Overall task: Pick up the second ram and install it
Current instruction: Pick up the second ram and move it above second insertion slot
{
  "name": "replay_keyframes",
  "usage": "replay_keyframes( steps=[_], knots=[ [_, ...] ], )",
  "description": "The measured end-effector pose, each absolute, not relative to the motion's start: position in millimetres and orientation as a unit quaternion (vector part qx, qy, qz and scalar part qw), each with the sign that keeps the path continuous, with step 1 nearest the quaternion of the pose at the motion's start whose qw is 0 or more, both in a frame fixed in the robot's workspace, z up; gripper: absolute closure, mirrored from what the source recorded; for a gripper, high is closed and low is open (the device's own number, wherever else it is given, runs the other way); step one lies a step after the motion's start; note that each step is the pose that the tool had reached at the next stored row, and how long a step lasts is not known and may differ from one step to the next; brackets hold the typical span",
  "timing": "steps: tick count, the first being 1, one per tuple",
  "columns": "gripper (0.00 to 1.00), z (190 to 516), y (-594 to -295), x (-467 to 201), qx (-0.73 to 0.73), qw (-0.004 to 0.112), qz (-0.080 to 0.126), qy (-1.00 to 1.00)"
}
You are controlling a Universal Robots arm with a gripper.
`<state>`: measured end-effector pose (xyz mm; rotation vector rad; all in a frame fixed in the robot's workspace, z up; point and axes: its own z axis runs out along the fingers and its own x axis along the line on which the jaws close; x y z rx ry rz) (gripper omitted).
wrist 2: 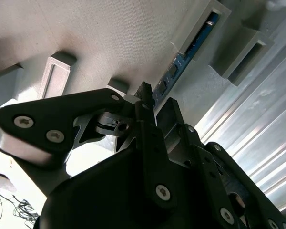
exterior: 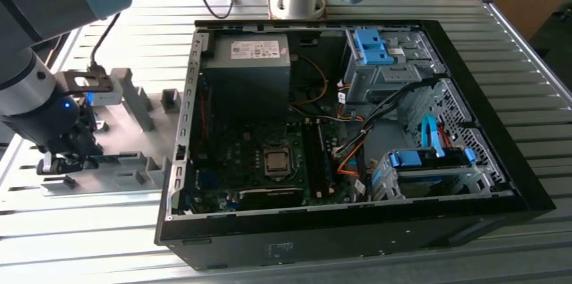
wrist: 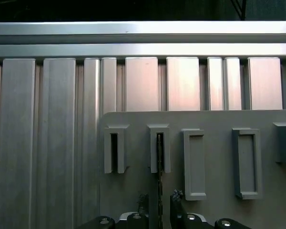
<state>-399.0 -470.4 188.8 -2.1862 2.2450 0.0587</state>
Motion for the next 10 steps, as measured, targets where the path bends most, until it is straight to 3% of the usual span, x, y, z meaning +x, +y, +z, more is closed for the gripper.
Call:
replay_keyframes(
  steps=[5,6,10],
  knots=[
    [0.70,188.3,-470.4,-399.3,-0.698,0.004,0.019,0.716],
    [0.77,188.2,-470.4,-399.3,-0.698,0.004,0.019,0.716],
    [0.78,188.1,-470.3,-399.3,-0.698,0.004,0.019,0.716]
  ],
)
